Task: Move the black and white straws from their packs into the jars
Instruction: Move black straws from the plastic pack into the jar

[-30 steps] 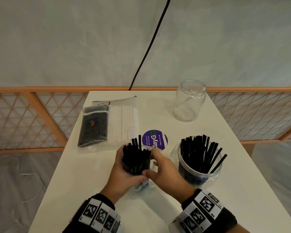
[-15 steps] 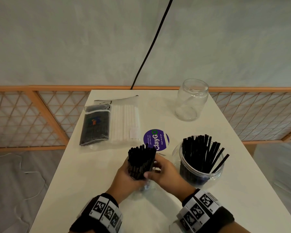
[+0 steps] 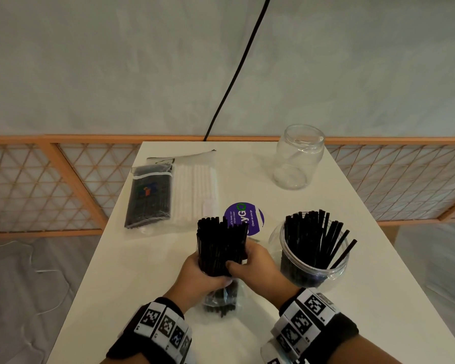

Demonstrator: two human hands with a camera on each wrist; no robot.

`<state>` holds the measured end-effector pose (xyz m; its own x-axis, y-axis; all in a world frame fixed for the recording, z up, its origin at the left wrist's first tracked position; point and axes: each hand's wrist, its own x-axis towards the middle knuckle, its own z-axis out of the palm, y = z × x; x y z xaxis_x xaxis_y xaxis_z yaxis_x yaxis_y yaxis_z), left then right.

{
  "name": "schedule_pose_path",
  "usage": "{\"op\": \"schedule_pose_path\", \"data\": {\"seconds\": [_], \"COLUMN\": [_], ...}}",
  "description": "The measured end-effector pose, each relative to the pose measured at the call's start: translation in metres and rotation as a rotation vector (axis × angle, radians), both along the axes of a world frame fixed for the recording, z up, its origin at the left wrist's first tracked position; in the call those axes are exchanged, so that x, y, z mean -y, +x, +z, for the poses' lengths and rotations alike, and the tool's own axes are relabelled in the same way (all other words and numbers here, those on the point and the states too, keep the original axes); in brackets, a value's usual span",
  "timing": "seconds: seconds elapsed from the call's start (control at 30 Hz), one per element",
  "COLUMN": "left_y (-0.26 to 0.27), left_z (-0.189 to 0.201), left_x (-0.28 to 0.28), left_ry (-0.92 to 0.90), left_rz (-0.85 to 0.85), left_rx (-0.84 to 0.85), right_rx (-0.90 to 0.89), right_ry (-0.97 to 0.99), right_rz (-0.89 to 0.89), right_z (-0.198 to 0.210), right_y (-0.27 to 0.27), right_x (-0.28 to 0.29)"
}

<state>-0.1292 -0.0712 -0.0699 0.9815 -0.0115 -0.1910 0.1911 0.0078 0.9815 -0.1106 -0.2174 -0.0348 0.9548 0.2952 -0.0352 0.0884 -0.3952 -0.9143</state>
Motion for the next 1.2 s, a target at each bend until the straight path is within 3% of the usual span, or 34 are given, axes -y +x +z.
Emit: {"op": "schedule_pose_path", "data": {"seconds": [0.23, 0.47, 0.8, 1.07, 1.2], "left_y": [0.002, -0.001, 0.005, 0.006, 0.006], "left_z": [0.014, 0.021, 0.03, 0.031, 0.033], "left_x": [-0.002, 0.003, 0.01, 0.015, 0.015], "left_ry": [-0.061, -0.08, -0.214, -0.189, -0.185], "left_rz": [-0.025, -0.041, -0.029, -0.024, -0.037], "left_rx": [0.055, 0.058, 0.091, 0.044, 0.027], "right_rx": [0.017, 0.154, 0.284, 0.333, 0.483], "right_ry": [0.067, 0.108, 0.028, 0.187, 0.198], "right_rz": [0.023, -0.035, -0.143, -0.376, -0.499], "right_z": [0.015, 0.057, 0.1, 0.145, 0.161], "right_y": [0.005, 0.01, 0.019, 0.025, 0.018], "right_x": [0.0, -0.001, 0.013, 0.046, 0.076]}}
